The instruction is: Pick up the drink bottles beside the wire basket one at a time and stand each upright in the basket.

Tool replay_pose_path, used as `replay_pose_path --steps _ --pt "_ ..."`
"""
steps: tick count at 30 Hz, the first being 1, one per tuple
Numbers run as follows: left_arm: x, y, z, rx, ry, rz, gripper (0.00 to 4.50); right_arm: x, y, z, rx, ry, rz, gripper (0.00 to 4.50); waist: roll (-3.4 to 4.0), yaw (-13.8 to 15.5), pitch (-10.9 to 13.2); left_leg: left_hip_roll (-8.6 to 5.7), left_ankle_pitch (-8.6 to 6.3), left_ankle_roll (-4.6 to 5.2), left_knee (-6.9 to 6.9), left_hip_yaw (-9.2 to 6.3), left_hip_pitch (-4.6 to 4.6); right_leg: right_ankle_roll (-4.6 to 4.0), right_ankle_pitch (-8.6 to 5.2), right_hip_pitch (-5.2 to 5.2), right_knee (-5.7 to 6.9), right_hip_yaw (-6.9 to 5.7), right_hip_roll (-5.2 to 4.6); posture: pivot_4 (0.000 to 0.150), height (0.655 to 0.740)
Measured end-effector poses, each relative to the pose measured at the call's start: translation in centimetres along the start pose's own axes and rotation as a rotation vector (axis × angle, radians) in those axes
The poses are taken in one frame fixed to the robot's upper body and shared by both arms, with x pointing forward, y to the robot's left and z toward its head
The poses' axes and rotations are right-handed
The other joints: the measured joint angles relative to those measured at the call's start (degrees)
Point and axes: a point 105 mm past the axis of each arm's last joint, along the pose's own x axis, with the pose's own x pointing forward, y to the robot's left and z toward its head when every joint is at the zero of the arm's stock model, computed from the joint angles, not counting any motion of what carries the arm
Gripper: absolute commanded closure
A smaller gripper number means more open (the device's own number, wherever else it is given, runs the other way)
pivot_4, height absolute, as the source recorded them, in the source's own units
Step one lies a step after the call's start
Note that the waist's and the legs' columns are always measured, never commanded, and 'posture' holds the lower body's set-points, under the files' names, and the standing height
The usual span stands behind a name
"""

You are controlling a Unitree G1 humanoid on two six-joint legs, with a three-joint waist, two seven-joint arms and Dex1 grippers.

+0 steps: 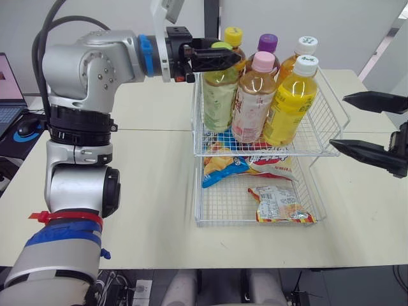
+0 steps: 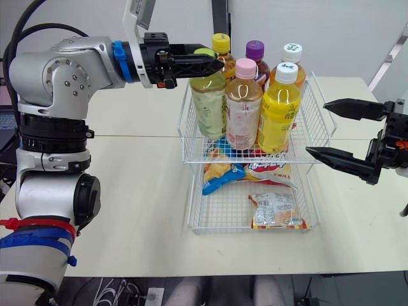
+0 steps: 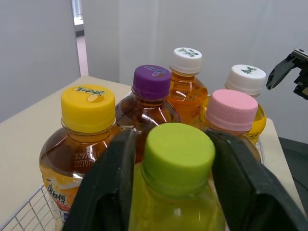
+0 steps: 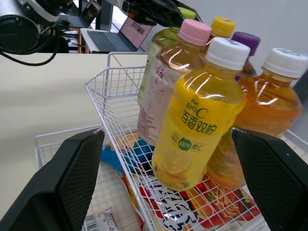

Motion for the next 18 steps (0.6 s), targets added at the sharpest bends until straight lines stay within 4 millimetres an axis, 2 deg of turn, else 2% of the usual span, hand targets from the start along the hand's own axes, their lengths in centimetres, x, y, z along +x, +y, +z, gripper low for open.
replay_pose_path --steps 3,4,9,12,18 --pt "0.0 -0.2 0.1 0.009 -0.001 -0.009 0.23 -0.7 -0.7 0.3 -0.013 0.019 -0.016 0.0 0.0 0.0 0.0 0.01 0.0 0.0 0.0 0.0 0.02 0.0 0.0 0.01 0.0 -0.01 0.0 0.15 0.74" --pt "0.0 -0.3 0.1 0.009 -0.001 -0.013 0.03 -0.8 -0.7 0.3 -0.015 0.023 -0.014 0.0 0.0 0.0 0.0 0.01 0.0 0.0 0.0 0.02 0.02 0.0 0.0 0.02 0.0 -0.02 0.01 0.15 0.74" --pt "-0.4 -0.3 0.2 0.01 0.002 -0.02 0.03 -0.9 -0.9 0.5 -0.018 0.016 -0.011 0.0 0.01 -0.1 0.0 0.02 0.0 0.0 -0.01 0.02 0.04 0.0 0.0 0.02 0.01 0.01 0.01 0.15 0.74" --pt "-1.5 -0.1 0.5 0.011 0.007 -0.007 0.03 -0.9 -1.0 0.6 -0.027 0.016 -0.013 0.0 0.01 -0.3 0.0 0.02 0.0 0.0 -0.01 0.02 0.04 0.0 0.0 0.02 0.01 0.01 0.01 0.15 0.74" --pt "-4.7 -0.2 3.1 0.024 -0.025 0.025 0.03 -1.0 -1.5 0.8 -0.043 0.011 -0.028 0.0 0.01 -0.9 0.0 0.01 0.0 0.0 -0.01 -0.01 0.04 0.01 0.0 0.02 0.01 -0.01 0.01 0.15 0.74"
